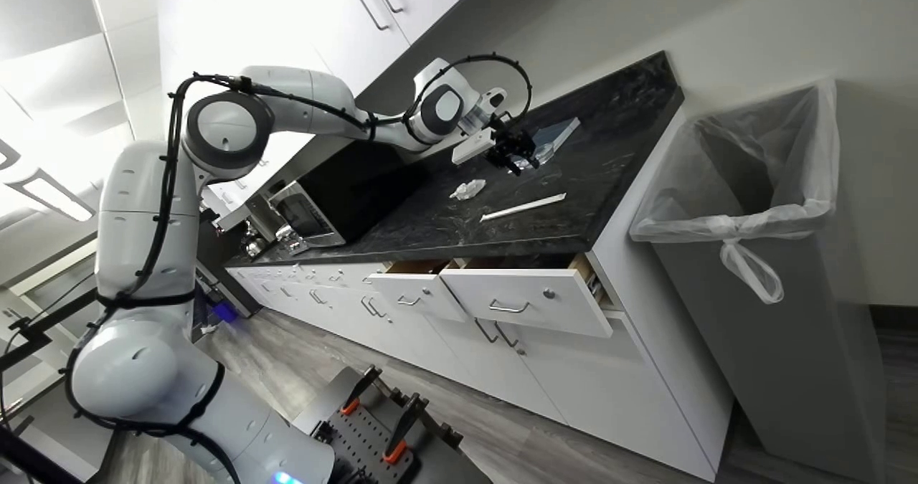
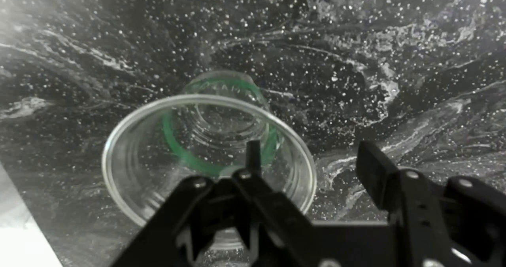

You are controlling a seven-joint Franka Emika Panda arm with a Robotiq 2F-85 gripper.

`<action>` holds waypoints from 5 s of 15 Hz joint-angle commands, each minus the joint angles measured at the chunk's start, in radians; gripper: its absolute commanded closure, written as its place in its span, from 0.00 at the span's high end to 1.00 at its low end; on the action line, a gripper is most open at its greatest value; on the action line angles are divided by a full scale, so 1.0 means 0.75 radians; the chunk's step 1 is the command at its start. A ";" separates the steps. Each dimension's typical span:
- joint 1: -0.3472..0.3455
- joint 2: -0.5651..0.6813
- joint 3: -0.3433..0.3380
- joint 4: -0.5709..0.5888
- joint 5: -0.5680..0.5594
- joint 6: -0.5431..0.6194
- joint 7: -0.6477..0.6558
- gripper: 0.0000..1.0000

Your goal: Move the colourless cup from the right to the left

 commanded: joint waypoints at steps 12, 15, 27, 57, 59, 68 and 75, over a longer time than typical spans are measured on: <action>0.016 -0.013 -0.012 0.092 -0.016 -0.087 -0.005 0.01; 0.036 -0.161 0.040 -0.007 0.009 -0.266 -0.030 0.01; 0.281 -0.294 0.283 0.158 0.041 -1.056 -0.279 0.01; 0.465 0.124 0.391 0.252 -0.142 -0.288 -0.918 0.01; 0.467 0.134 0.396 0.272 -0.135 -0.304 -0.942 0.31; 0.552 0.002 0.377 0.216 -0.191 -0.330 -0.890 0.90; 0.553 -0.345 0.371 0.026 -0.149 -0.559 -0.564 1.00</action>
